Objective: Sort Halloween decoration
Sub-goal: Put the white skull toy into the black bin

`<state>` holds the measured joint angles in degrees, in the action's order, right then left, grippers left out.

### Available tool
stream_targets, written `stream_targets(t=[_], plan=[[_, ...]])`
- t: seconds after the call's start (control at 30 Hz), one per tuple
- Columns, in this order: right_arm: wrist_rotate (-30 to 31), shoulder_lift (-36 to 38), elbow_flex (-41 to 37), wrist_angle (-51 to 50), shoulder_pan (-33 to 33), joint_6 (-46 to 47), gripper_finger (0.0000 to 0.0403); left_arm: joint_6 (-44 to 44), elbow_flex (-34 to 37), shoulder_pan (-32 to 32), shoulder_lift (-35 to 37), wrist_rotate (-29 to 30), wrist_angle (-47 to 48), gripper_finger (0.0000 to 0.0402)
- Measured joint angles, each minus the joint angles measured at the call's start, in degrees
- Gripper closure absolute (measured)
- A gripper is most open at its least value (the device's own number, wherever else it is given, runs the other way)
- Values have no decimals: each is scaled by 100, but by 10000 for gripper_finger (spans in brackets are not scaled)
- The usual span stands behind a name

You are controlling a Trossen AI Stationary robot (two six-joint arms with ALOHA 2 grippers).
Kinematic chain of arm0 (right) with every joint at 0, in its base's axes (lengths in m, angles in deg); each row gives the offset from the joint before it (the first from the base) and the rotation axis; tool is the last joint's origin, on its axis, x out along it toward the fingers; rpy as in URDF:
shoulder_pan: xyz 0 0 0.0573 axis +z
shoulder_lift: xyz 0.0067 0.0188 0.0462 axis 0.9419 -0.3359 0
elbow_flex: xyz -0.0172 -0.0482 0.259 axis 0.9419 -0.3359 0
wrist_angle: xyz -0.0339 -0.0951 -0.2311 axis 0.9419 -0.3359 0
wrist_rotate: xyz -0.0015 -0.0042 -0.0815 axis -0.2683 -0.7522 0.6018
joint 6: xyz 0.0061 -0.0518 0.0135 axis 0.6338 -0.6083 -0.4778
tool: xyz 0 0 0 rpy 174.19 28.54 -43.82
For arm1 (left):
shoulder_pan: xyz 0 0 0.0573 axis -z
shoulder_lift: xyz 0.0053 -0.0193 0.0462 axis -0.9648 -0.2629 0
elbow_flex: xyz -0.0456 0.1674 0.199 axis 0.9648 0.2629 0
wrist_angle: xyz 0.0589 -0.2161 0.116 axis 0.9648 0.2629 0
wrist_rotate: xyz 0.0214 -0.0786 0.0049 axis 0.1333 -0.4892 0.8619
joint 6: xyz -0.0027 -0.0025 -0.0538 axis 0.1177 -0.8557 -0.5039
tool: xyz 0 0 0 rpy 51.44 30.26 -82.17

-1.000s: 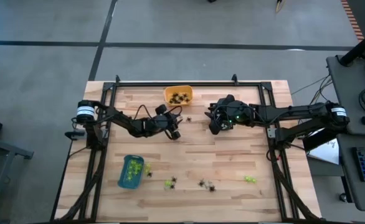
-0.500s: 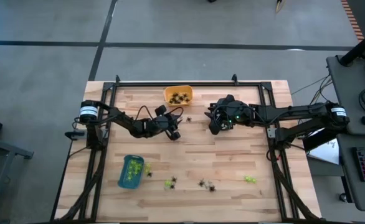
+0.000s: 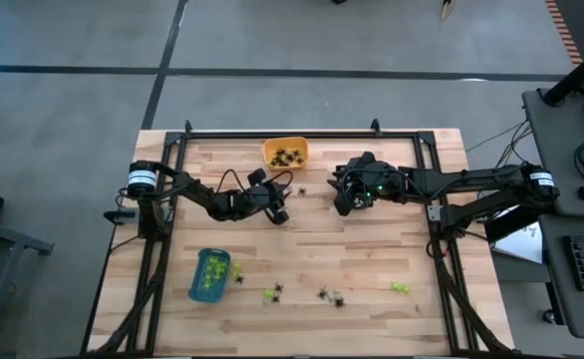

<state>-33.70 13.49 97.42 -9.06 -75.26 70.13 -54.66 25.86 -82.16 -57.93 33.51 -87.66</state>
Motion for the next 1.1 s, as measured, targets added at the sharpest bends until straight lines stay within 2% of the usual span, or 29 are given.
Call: stream_targets(t=[0.5, 0.67, 0.93, 1.1], plan=[[0, 0, 0, 0, 0, 0, 280, -105, 8, 0, -15, 0, -202, 301], [0, 0, -11, -1, 0, 0, 280, -107, 7, 0, -374, 0, -493, 301], [-2, 0, -17, -2, 0, 40, 280, -107, -13, -9, -901, 530, -815, 301], [-2, 0, -20, -2, 0, 37, 280, 27, -15, -13, -1026, 597, -1069, 301]])
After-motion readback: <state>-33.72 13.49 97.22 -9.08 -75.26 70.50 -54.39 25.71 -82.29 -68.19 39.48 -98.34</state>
